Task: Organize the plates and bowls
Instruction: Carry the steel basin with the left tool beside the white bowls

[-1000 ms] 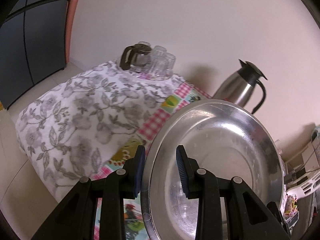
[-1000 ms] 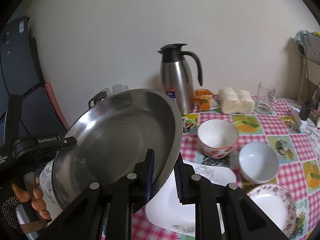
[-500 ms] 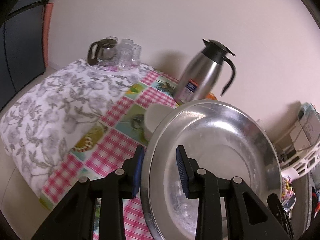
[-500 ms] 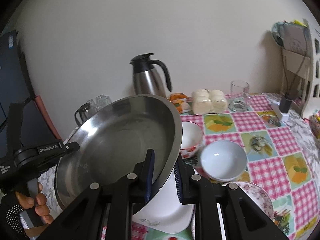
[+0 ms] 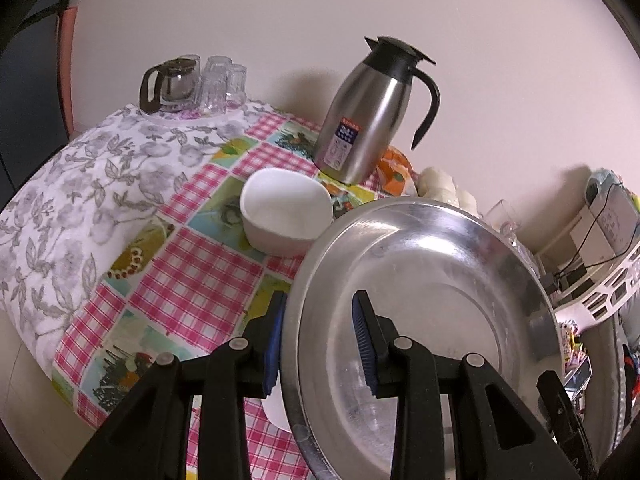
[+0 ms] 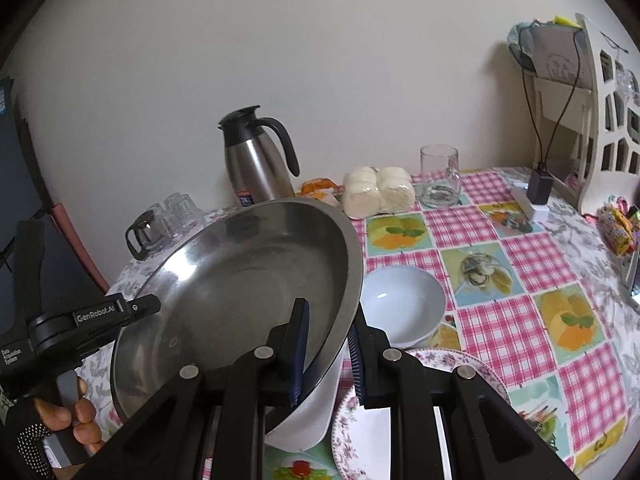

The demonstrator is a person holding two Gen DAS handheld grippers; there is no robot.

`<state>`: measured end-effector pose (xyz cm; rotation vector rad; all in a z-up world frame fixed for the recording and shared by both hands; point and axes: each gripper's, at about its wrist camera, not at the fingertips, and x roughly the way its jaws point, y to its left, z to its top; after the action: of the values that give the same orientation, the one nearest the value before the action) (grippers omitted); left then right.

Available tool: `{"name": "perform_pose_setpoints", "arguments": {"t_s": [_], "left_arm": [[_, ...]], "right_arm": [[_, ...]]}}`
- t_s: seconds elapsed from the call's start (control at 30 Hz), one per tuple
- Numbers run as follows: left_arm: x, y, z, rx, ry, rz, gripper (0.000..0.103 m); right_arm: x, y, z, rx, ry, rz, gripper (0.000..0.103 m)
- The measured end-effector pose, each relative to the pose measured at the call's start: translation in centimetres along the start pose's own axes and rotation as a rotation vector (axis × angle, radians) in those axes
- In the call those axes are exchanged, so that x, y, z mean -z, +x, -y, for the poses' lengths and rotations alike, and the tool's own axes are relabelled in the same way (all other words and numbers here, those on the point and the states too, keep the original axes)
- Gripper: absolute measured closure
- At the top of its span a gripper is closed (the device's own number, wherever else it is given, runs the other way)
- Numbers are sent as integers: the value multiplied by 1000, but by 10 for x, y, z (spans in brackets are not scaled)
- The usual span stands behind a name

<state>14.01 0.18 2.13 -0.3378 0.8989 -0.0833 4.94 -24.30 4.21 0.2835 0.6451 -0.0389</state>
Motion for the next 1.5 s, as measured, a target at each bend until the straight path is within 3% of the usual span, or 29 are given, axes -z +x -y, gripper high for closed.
{"name": "perform_pose_setpoints", "arguments": {"t_s": [0.47, 1.5], "left_arm": [[16, 50, -19, -53, -32, -162, 70], [14, 55, -33, -115, -56, -191, 64]], "right_arm": [[28, 52, 14, 35, 45, -175, 83], [49, 84, -2, 79, -14, -283, 82]]}}
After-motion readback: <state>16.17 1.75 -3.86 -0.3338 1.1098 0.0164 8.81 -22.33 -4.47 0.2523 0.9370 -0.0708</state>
